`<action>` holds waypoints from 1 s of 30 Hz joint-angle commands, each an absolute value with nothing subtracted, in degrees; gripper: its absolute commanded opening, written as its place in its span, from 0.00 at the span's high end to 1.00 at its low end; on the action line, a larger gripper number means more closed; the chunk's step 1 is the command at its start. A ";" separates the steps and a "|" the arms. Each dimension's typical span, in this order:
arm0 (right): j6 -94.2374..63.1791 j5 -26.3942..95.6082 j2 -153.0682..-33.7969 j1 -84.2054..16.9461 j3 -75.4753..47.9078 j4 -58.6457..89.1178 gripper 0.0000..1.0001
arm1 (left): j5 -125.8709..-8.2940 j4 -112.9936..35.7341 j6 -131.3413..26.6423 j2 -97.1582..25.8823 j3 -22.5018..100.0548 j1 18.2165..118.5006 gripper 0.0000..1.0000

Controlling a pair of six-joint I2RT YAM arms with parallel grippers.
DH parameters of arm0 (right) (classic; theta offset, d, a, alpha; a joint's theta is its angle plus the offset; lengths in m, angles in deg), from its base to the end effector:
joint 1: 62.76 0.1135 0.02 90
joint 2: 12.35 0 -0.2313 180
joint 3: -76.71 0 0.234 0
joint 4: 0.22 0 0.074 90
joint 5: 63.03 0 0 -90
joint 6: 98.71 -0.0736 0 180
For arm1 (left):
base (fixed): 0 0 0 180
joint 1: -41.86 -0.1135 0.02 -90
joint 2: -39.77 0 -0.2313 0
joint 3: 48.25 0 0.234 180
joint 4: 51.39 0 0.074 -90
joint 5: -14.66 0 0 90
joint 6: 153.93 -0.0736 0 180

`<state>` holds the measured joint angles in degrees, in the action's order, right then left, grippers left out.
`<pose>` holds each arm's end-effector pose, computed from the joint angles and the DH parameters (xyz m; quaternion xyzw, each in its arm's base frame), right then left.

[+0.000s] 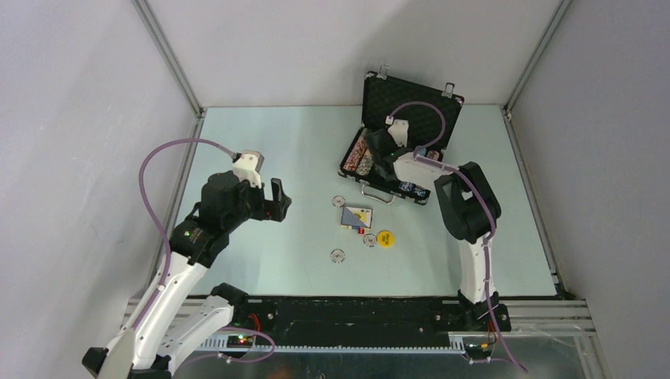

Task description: Pack up texas hold em set

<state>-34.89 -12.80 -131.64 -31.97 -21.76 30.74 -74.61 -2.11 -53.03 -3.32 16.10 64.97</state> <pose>0.3958 0.1810 0.1295 0.0755 0.8923 -0.1357 0.4239 0.1831 -0.0791 0.2870 0.0944 0.8520 -0.1558 0.4908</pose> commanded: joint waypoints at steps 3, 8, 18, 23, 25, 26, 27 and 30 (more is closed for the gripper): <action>-36.96 -8.74 -121.78 -29.08 -21.56 32.49 0.53 | -74.18 -3.94 -54.33 -2.72 16.08 64.59 0.04; -40.99 -1.65 -118.64 -25.44 -21.20 41.72 0.46 | -74.37 -3.85 -54.35 -2.54 16.13 64.58 0.04; -47.41 6.91 -113.16 -14.22 -15.00 50.77 0.47 | -74.09 -3.90 -54.30 -1.85 16.17 64.56 0.04; -50.29 6.26 -110.49 -11.20 -11.06 51.94 0.48 | -73.77 -3.85 -54.26 -1.81 16.17 64.57 0.04; -51.39 5.67 -109.99 -10.24 -9.75 52.66 0.48 | -73.78 -3.89 -54.26 -1.73 16.10 64.57 0.04; -51.76 5.51 -109.73 -9.68 -9.33 52.90 0.48 | -73.73 -3.86 -54.26 -1.72 16.14 64.61 0.04; -52.43 5.28 -109.29 -9.41 -8.63 53.25 0.48 | -73.69 -3.93 -54.26 -1.72 16.16 64.62 0.04; -53.30 4.69 -108.13 -8.58 -7.02 52.92 0.49 | -73.57 -3.95 -54.26 -1.68 16.18 64.49 0.04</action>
